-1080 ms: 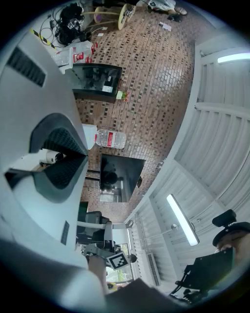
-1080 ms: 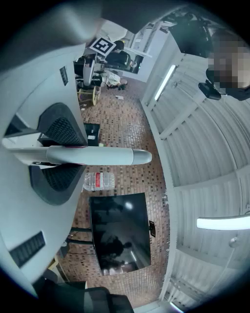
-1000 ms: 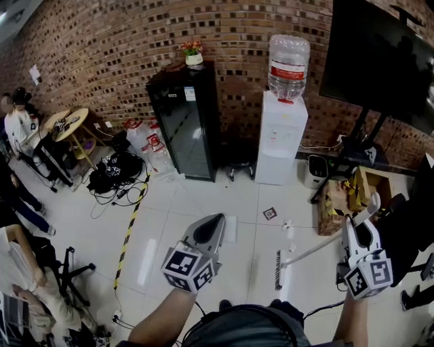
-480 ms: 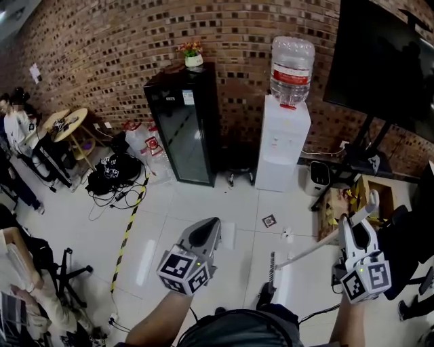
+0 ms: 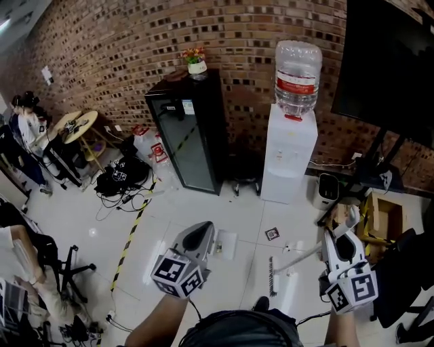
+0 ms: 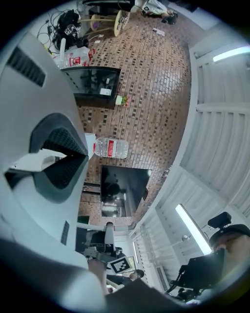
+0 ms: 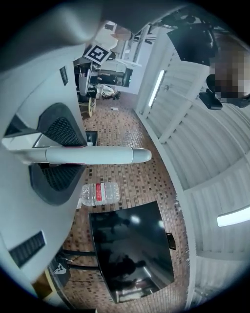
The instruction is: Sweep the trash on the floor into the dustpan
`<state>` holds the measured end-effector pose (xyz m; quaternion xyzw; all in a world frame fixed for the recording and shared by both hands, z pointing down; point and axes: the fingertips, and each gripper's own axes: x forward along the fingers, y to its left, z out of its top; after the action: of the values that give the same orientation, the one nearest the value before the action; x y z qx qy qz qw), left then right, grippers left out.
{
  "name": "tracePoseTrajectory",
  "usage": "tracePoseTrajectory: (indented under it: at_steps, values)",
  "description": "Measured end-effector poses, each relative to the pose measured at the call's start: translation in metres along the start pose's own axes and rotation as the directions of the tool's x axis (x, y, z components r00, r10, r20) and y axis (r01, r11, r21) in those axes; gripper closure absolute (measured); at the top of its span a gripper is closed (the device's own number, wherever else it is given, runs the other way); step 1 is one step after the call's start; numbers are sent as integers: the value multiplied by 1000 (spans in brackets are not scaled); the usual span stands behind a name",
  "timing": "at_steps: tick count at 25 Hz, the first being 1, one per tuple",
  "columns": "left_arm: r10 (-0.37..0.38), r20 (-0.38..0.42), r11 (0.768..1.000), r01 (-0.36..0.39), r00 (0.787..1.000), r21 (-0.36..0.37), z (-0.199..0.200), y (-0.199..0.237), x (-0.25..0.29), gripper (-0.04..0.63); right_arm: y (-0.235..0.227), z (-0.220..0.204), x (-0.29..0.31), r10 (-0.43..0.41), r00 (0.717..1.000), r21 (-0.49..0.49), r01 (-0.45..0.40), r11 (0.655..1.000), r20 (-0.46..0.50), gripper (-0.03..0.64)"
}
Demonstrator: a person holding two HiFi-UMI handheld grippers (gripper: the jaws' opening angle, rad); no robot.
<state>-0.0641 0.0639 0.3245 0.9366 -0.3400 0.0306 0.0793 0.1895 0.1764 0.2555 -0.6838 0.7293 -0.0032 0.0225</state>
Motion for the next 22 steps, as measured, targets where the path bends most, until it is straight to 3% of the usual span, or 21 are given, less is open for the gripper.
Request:
tracePoseTrajectory:
  at_steps: [5,9,22]
  values:
    - [42,-14,999,-42,999,5,5,-12,45,591,-51,-7,29,28,1000,13,-27,1000,-15,495]
    - [42,-47,999,-42,998,-7,-6,-5,71,591,-75,-24,54,-1,999,22,1,1000,-39,494]
    - [-88,-51,996,87,995,-24,-1,97,153,591,-112,-59,155,-193,979,-25,192,981,-58,495]
